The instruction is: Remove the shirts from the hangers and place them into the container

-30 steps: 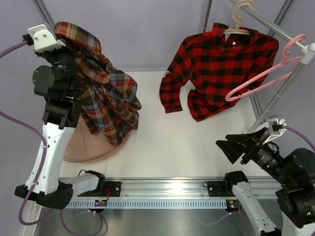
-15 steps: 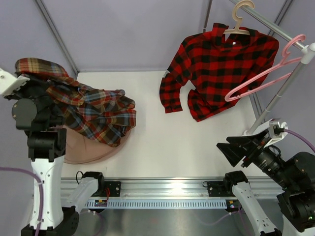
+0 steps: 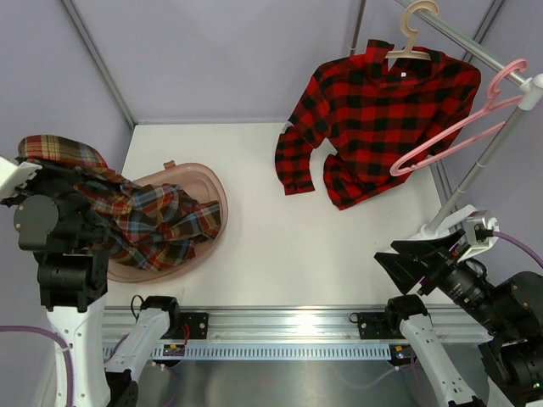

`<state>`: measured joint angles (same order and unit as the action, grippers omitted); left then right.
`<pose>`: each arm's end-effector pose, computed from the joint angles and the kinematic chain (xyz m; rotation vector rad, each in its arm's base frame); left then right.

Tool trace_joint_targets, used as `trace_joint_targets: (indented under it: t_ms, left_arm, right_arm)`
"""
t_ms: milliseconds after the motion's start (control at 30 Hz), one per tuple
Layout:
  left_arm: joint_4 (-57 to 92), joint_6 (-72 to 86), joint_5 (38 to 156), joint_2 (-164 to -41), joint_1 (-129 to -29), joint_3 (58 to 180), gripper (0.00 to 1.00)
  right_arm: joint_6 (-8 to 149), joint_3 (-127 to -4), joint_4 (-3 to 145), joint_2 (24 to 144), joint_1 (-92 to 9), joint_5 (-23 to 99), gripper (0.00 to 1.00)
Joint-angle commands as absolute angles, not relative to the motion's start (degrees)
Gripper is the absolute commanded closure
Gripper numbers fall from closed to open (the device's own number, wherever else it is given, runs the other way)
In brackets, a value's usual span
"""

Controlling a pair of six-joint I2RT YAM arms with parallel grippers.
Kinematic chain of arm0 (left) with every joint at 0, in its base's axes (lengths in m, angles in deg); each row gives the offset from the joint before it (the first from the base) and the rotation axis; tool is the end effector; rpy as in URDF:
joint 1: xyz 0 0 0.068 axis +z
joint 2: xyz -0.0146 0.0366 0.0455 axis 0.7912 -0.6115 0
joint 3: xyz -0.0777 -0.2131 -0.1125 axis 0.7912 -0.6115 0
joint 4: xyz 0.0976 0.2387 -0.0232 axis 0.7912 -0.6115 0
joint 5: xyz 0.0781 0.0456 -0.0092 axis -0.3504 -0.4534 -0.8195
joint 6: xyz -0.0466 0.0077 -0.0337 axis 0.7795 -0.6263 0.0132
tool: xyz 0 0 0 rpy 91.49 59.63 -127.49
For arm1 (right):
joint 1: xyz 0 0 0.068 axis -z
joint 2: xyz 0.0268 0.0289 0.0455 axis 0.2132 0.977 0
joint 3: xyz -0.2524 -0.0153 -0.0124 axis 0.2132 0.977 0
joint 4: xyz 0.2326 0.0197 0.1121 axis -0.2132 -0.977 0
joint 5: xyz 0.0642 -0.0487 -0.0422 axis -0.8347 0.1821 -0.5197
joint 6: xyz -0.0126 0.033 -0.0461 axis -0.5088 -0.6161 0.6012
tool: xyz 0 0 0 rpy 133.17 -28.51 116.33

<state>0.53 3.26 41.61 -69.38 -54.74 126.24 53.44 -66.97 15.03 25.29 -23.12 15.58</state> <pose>0.0897 0.0266 0.5107 -0.7688 1.0671 0.3304 -0.0069 0.0198 0.4345 -0.2289 1.6573 0.8760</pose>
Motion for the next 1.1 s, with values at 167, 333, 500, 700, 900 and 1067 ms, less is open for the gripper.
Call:
trace_joint_targets:
  t_ms: [167,333,500,700,900,1067]
  left_arm:
    - [-21.78,19.65,63.34,-82.73,-54.50,123.89,1.00]
    - [-21.39,27.12,77.92,-84.63,-54.59,109.36,1.00]
    - [-17.58,33.53,84.99,-77.51,-54.59,97.36,1.00]
    - [-19.34,38.56,85.86,-76.62,-52.39,89.35,1.00]
    - [-19.42,40.84,86.14,-76.53,-50.10,86.62,0.77]
    - [-22.24,37.78,78.76,-69.62,-50.37,92.06,0.26]
  right_arm:
    - [51.59,-66.45,16.78,23.84,-22.86,13.28,0.29]
    - [52.55,-69.16,14.77,23.93,-22.94,13.72,0.29]
    - [52.65,-69.35,13.80,23.23,-22.94,13.98,0.28]
    - [52.03,-69.43,13.27,21.65,-22.86,13.80,0.28]
    - [52.47,-71.46,11.77,21.47,-22.86,14.77,0.27]
    - [52.56,-71.63,11.42,21.47,-22.94,15.04,0.26]
